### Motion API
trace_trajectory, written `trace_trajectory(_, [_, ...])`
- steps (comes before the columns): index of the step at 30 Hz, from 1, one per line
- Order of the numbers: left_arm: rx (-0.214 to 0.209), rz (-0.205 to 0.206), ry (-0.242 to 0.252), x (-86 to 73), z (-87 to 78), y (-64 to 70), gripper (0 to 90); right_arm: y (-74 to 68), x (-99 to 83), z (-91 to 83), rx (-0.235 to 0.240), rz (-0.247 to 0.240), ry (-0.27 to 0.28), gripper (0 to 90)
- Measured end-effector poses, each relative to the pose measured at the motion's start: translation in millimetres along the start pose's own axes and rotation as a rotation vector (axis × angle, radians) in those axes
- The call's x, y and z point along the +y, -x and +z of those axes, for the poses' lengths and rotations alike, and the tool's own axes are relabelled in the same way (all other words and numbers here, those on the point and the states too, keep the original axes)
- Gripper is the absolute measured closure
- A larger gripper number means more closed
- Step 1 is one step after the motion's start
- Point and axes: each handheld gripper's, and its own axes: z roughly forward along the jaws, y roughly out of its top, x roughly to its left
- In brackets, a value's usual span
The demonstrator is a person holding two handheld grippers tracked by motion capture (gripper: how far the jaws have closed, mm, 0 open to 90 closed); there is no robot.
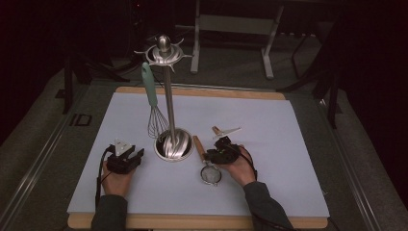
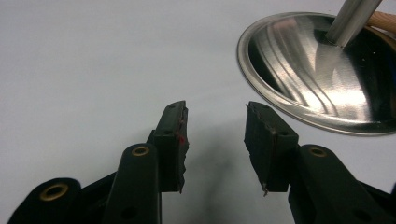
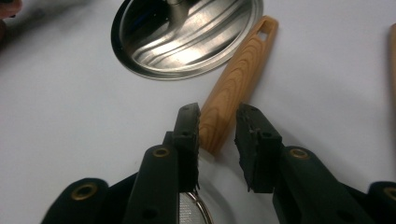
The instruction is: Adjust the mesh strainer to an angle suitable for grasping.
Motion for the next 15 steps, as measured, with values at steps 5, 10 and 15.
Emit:
trace_trajectory(5, [0.001, -0.002, -0.001, 0.0, 0.0, -0.1, 59.0, 1.7, 1.2, 4.1, 0.031, 0.033, -0.003, 72.8])
trace_trajectory(10, [0.002, -0.004, -0.001, 0.0, 0.1, -0.1, 58.9, 3.1, 2.1, 7.6, 0.049, 0.074, -0.016, 69.4])
trace_trajectory(15, [0.005, -0.004, -0.002, 0.1, 0.2, 0.0, 58.9, 1.5, 1.8, 8.0, 0.069, 0.067, -0.023, 68.3])
